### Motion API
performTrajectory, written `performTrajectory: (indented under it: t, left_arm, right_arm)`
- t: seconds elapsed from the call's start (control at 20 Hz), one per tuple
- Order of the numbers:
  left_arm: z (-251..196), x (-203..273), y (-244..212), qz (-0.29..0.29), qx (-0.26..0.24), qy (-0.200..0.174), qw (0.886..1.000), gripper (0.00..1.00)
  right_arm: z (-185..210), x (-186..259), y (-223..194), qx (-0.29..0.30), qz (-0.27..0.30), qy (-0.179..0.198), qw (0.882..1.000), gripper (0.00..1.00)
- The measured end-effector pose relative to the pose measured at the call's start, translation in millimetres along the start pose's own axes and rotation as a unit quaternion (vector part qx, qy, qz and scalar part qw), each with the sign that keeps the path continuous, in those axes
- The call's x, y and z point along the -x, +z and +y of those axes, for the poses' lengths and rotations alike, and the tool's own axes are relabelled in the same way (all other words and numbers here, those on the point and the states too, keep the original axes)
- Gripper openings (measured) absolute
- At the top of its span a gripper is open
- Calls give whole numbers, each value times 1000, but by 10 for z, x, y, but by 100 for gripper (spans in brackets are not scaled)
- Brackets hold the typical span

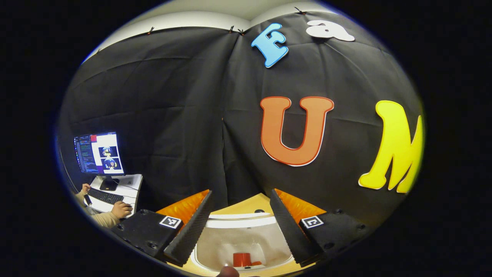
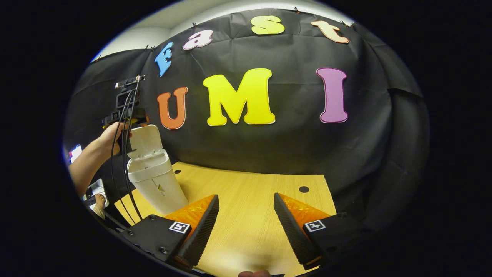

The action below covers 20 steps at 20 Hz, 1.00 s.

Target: Press the lid of the desktop garbage bin to open it, pick up the crumpled paper on the desktop and throw it into the bin, then pick up the pop can on the desktop and drop it into the bin, and finally close the garbage bin lid.

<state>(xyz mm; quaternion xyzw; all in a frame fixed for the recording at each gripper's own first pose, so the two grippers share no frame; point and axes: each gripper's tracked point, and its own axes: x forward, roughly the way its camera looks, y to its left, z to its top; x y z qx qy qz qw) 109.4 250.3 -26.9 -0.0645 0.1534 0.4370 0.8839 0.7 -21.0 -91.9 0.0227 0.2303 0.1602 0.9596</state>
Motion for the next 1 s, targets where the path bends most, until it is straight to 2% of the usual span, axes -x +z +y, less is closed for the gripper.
performTrajectory:
  t: [0.5,0.8,1.0]
  left_arm:
    - [-40,348,-791,27,19,-10,999,96]
    - [-66,329,-1164,32,-19,-16,999,95]
    - [-48,312,-1367,49,-9,-23,998,94]
  right_arm:
    - [-55,156,-166,17,20,-4,1000,92]
    - [-69,172,-221,14,24,-11,1000,92]
    - [-51,158,-227,17,24,-13,999,92]
